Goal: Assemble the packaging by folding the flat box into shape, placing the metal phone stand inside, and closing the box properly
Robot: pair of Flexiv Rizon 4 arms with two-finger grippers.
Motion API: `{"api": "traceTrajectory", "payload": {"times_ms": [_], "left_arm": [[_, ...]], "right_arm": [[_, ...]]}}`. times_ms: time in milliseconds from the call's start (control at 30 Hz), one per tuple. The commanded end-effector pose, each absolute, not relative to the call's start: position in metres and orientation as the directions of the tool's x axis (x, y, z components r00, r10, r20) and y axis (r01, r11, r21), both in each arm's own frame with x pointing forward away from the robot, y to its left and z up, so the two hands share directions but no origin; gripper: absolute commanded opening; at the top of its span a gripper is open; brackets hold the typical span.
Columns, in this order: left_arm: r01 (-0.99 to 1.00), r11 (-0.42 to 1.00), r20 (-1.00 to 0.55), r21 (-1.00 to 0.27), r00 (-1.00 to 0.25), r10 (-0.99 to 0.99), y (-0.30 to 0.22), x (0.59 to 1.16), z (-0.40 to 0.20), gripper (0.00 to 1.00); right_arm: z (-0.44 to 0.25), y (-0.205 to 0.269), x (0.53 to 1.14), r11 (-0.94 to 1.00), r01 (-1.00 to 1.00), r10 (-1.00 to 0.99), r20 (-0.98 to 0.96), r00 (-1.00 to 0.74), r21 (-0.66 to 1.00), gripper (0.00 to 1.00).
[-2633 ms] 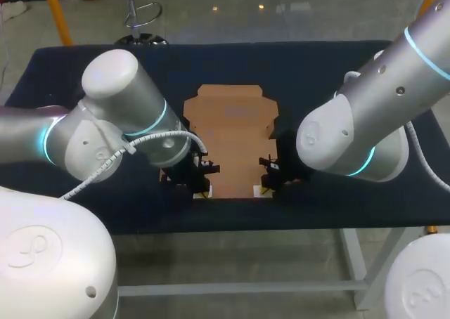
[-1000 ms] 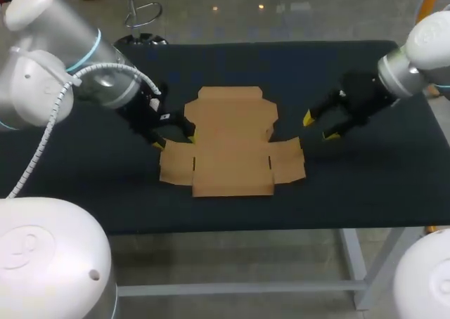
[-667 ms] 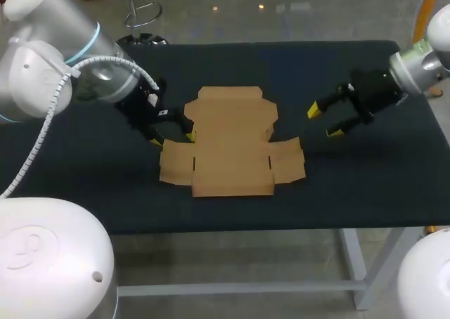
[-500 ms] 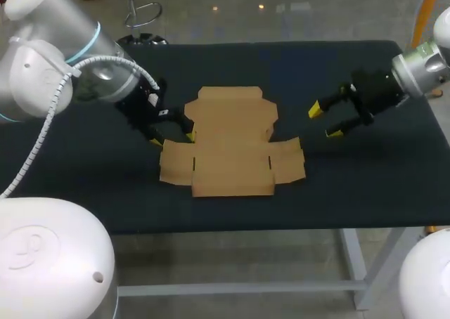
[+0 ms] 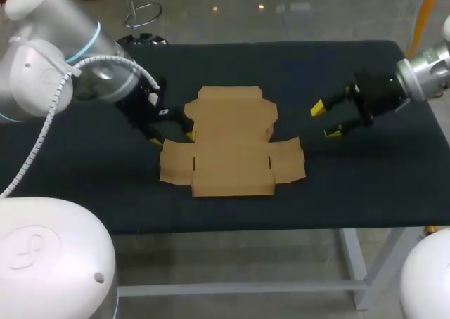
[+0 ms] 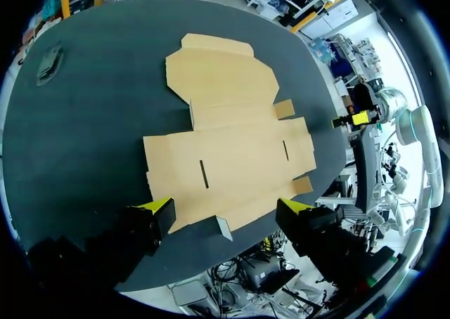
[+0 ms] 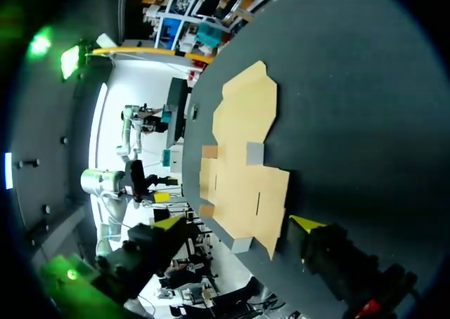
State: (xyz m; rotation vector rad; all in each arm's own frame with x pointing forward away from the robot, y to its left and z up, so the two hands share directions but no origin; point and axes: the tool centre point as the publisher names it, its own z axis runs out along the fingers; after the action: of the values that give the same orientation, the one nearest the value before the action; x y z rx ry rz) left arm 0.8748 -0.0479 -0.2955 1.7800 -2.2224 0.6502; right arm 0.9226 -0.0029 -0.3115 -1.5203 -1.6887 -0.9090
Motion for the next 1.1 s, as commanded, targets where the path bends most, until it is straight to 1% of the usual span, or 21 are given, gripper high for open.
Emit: {"api": "traceTrajectory", "payload": {"times_ms": [33,333,567,867,1100], "left_arm": [[-0.966,0.16,0.429,-0.201,-0.234,-0.873,-0.046,0.88,-0.293,1.0],[-0.96,0.162,0.4,-0.228,-0.244,-0.884,-0.048,0.889,-0.283,1.0],[-0.955,0.17,0.391,-0.242,-0.257,-0.884,-0.045,0.906,-0.279,1.0],[-0.953,0.176,0.391,-0.246,-0.264,-0.882,-0.037,0.926,-0.279,1.0],[-0.956,0.168,0.405,-0.24,-0.256,-0.878,-0.03,0.938,-0.283,1.0]], "right_arm": [[-0.308,0.001,0.928,0.084,0.995,0.529,0.844,-0.093,0.057,1.0],[-0.304,0.005,0.94,0.087,0.995,0.521,0.85,-0.082,0.042,1.0],[-0.31,0.011,0.956,0.057,0.998,0.504,0.863,-0.031,0.003,1.0],[-0.323,0.028,0.977,-0.019,1.0,0.595,0.804,0.0,0.014,1.0],[-0.332,0.036,0.99,-0.034,0.999,0.601,0.799,0.014,0.008,1.0]]}}
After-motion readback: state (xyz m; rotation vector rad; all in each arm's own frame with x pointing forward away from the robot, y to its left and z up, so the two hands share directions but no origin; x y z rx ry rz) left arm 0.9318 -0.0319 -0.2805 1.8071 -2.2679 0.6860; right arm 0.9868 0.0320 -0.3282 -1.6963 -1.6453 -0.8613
